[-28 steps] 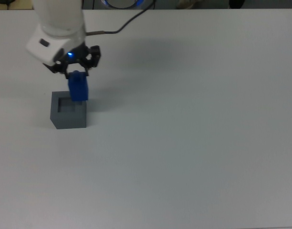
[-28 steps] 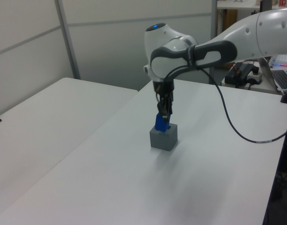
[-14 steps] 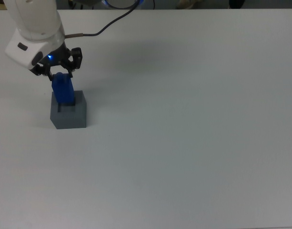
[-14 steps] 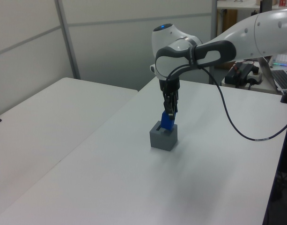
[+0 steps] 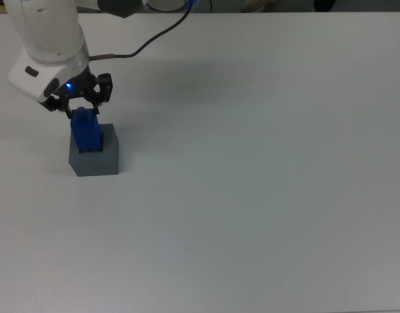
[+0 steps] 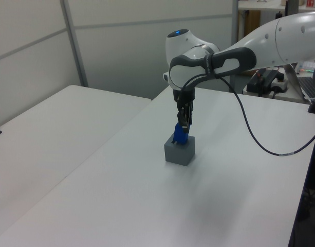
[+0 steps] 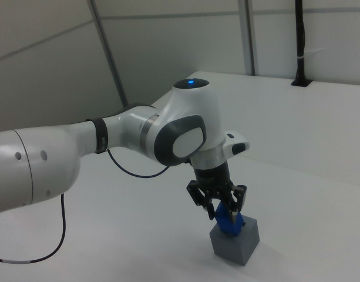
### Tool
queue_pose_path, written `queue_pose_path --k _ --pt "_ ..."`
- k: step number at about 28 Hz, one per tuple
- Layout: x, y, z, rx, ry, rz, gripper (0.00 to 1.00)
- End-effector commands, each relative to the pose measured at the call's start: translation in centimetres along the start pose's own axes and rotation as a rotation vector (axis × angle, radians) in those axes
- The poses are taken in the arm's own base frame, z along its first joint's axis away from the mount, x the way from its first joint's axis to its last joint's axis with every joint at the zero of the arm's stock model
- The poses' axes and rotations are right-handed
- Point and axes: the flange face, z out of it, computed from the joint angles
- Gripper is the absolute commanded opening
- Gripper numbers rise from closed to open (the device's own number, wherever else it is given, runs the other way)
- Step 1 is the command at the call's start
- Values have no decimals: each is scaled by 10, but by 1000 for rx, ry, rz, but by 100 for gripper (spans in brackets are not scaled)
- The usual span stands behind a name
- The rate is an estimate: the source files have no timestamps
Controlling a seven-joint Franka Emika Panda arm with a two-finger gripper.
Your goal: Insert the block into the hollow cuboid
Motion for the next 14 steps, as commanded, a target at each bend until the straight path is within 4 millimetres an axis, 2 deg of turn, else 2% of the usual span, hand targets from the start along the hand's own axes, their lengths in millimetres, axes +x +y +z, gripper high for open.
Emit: queue_pose_path --k 1,9,12,14 --pt "7 2 2 -3 16 -17 0" --pt "9 2 10 -1 7 -18 3" --pt "11 3 15 0 7 -19 19" --pt "11 3 16 -1 9 -15 62"
